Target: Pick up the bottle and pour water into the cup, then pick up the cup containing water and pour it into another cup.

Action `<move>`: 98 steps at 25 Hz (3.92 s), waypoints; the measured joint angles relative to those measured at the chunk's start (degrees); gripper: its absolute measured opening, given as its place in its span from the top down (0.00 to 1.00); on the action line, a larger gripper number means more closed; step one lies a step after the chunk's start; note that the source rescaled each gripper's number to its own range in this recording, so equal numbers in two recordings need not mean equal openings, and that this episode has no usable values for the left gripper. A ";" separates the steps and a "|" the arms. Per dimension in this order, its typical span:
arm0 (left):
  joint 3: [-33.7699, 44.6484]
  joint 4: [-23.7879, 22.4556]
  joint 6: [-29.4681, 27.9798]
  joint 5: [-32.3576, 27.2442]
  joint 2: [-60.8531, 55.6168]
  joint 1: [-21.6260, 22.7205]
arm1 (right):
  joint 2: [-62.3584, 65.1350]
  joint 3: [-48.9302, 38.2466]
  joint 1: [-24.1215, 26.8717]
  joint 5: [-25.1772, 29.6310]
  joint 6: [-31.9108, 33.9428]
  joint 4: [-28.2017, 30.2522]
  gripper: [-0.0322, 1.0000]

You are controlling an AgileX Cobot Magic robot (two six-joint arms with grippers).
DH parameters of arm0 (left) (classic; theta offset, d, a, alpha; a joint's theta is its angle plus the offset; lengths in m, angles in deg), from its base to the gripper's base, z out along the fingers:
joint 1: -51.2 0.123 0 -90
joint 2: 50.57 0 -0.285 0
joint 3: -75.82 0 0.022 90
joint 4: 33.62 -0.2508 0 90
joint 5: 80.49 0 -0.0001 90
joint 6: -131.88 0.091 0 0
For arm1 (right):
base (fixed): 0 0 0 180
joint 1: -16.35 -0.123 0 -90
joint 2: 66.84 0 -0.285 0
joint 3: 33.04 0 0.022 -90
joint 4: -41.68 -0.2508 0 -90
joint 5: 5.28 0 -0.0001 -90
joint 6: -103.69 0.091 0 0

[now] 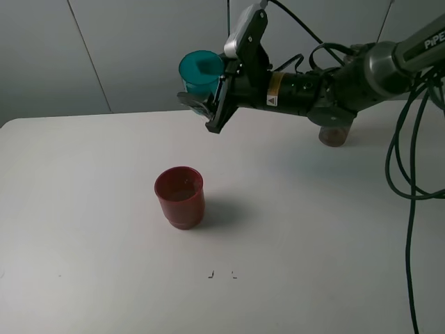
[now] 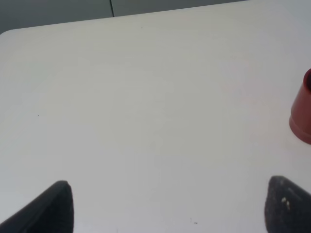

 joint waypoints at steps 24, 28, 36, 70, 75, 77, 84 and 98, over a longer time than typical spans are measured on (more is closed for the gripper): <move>0.00 0.00 0.00 0.00 0.00 0.00 | -13.33 -5.18 2.17 -1.19 -5.99 -30.40 0.92; 0.00 0.00 0.00 0.00 0.00 0.00 | -15.89 -3.85 2.17 -2.21 -7.13 -31.45 0.92; 0.00 0.00 0.00 0.00 0.00 0.00 | -18.63 -0.71 2.17 -2.12 -8.01 -31.45 0.92; 0.00 0.00 0.00 0.00 0.00 0.00 | -8.97 -6.71 2.17 13.09 -3.27 -28.49 0.00; 0.00 0.00 0.00 0.00 0.00 0.00 | -4.88 -13.70 2.17 13.42 -4.96 -28.73 0.00; 0.00 0.00 0.00 0.00 0.00 0.00 | -2.73 -16.57 2.17 13.43 -5.64 -29.02 0.00; 0.00 0.00 0.00 0.00 0.00 0.00 | 8.19 -25.94 2.17 16.50 -6.30 -29.63 0.00; 0.00 0.00 0.39 0.00 0.00 0.00 | 46.23 -28.77 2.17 64.74 -6.11 -31.87 0.00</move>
